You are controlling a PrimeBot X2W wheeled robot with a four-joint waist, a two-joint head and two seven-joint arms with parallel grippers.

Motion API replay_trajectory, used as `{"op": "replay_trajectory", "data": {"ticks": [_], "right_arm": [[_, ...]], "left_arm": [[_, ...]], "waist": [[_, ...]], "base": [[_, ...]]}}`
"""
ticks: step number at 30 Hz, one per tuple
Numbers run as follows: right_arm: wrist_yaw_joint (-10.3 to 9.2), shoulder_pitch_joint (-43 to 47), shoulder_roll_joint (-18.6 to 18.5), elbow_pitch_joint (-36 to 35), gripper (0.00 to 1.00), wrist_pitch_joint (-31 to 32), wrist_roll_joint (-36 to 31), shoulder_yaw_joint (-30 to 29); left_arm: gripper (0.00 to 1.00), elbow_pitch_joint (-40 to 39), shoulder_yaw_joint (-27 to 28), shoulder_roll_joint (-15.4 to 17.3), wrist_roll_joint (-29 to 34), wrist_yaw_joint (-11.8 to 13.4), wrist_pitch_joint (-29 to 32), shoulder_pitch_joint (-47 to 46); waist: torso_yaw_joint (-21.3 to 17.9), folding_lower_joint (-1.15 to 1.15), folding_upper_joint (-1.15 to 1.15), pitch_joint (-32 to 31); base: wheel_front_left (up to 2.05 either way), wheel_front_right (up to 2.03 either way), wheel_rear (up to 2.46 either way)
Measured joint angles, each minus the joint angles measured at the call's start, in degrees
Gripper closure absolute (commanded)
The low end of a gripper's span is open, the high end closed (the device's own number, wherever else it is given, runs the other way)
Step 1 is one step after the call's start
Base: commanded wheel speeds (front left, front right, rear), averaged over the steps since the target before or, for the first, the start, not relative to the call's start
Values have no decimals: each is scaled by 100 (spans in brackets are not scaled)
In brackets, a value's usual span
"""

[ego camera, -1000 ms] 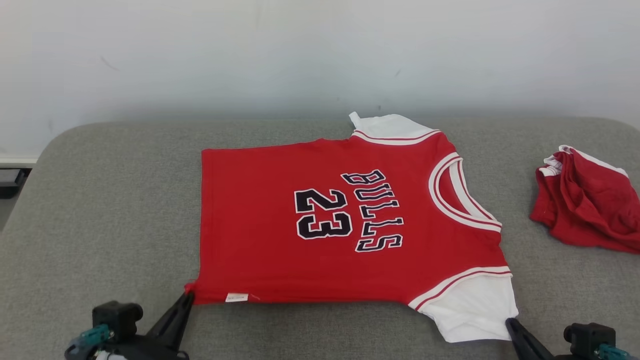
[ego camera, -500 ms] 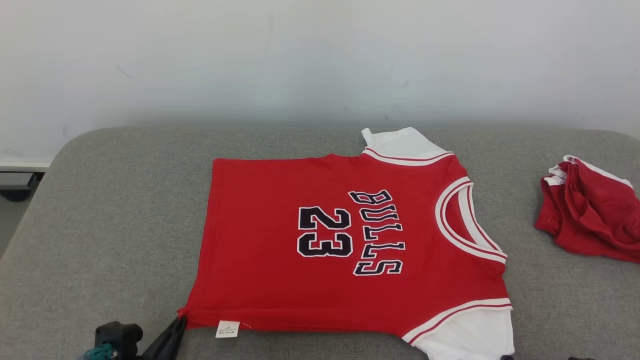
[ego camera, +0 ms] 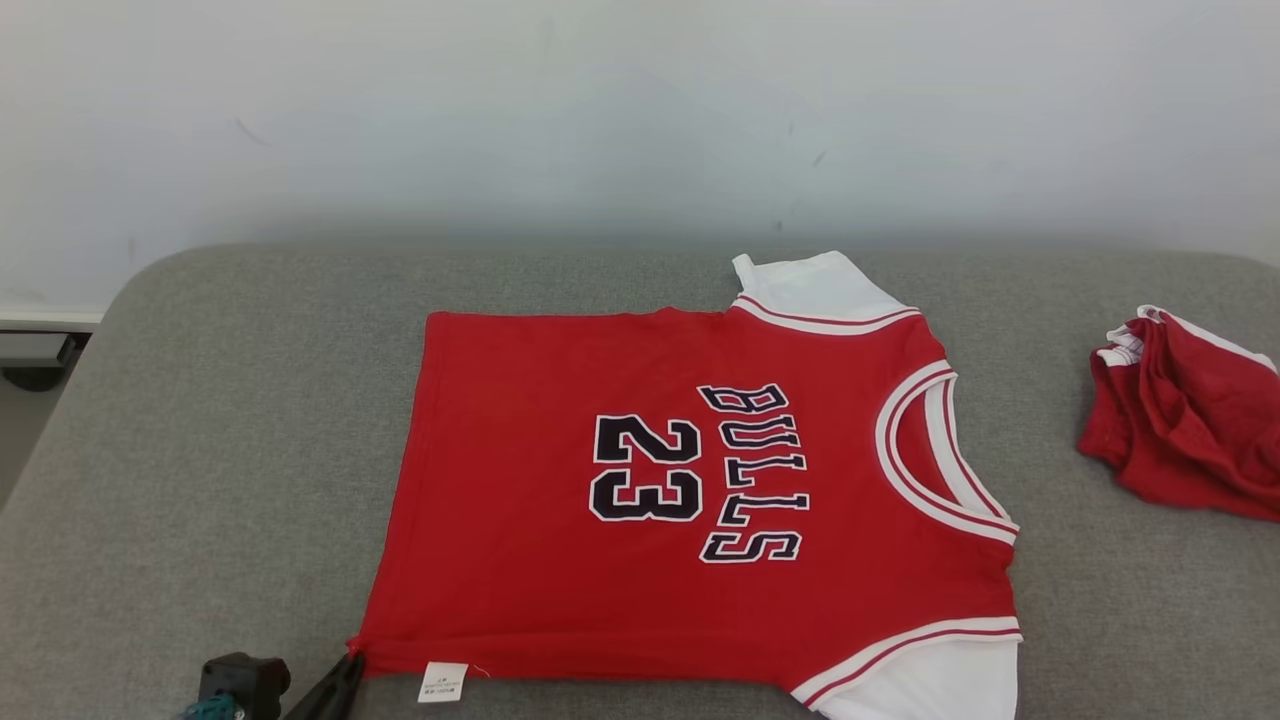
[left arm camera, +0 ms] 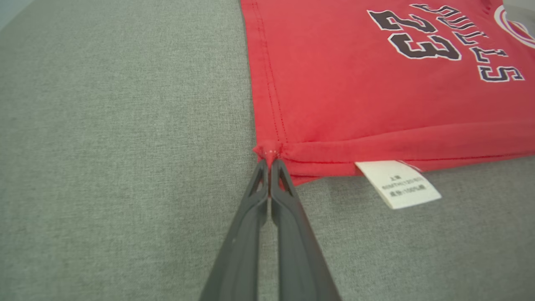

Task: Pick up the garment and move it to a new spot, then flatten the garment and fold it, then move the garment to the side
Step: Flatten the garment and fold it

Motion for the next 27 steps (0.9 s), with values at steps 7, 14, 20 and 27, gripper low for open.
{"op": "replay_trajectory", "data": {"ticks": [7,14,20,27], "right_arm": [[-92,-2,-18,-134,100,185,1,14],[-144,32,-12,-374,0,282,144,-123],[-191,196,-111,-754,0,192,203,-387],[-221,61,-176,-1112,0,-165,68,-628]], "left_arm": [[100,70,4,-51,-9,18,9,-21],[0,209,219,-163,-230,78,-51,10],[0,98,419,-198,-422,183,-223,136],[0,-337,645,-179,-385,458,-432,139]], "waist": [[14,0,1,10],[-24,0,1,-130],[-59,0,1,-181],[-73,0,1,-237]], "base": [[0,0,0],[0,0,0],[0,0,0],[0,0,0]]}}
